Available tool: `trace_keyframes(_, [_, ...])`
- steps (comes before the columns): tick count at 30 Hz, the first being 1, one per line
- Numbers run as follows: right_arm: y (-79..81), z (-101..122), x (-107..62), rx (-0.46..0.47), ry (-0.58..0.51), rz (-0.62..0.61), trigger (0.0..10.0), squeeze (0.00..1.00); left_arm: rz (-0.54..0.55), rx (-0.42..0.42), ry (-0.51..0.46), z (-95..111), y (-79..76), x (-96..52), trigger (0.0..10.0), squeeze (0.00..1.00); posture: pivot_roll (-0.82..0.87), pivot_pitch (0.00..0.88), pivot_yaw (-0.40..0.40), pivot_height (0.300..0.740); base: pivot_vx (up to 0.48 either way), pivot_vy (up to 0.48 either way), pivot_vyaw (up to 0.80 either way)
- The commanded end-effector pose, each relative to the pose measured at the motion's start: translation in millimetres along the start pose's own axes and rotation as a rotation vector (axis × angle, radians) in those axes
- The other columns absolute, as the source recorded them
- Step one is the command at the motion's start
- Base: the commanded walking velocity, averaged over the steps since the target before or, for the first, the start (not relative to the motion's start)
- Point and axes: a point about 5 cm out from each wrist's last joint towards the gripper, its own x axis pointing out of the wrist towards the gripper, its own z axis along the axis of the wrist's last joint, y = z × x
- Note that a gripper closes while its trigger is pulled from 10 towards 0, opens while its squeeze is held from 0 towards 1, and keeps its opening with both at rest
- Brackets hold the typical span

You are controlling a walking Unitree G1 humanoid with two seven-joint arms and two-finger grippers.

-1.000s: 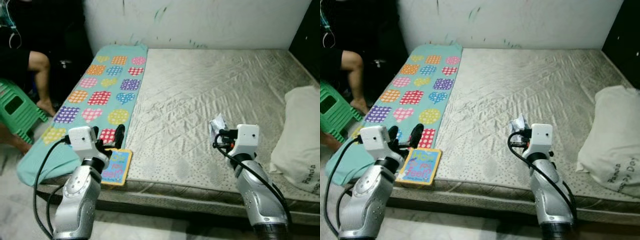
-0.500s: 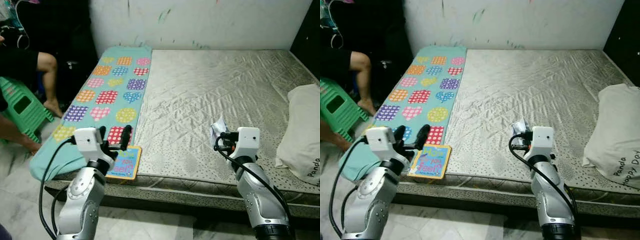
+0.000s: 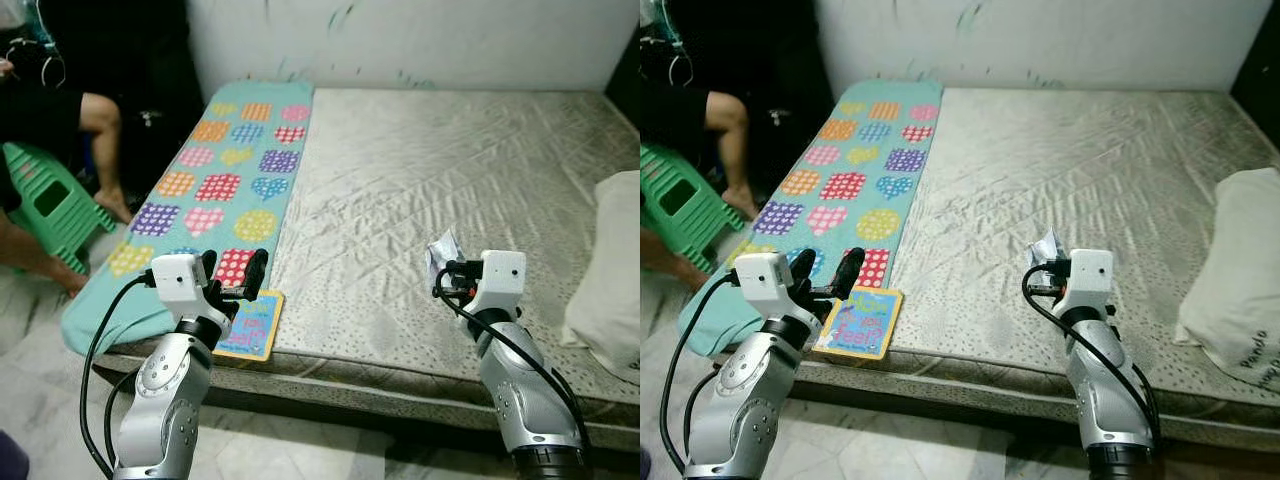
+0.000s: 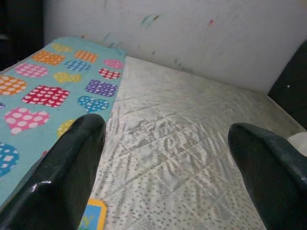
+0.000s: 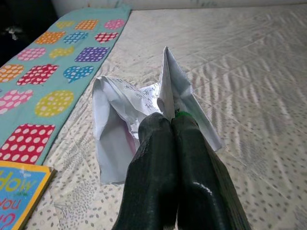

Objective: Clean up the room

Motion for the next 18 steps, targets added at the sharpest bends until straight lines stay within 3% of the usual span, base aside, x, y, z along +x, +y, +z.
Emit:
trace_keyframes(1, [3.0, -1.2, -0.4, 0.003, 0.000, -0.001, 10.0, 0.00, -0.008, 0.017, -0.015, 5.8, 1.2, -0.7, 10.0, 0.00, -0.09, 0.025, 0.072, 0.740, 0.289, 0.000, 0.00])
trace_keyframes(15, [0.9, -3.1, -1.6, -0.001, 0.005, -0.011, 10.0, 0.00, 0.000, 0.023, -0.003, 4.8, 2.4, -1.1, 10.0, 0.00, -0.09, 0.022, 0.075, 0.740, 0.242, 0.000, 0.00])
trace_keyframes(18, [0.6, -3.1, -1.7, 0.004, 0.004, -0.012, 10.0, 0.00, 0.020, 0.024, 0.009, 2.9, 3.9, -0.9, 10.0, 0.00, -0.09, 0.023, 0.075, 0.740, 0.000, 0.000, -0.80])
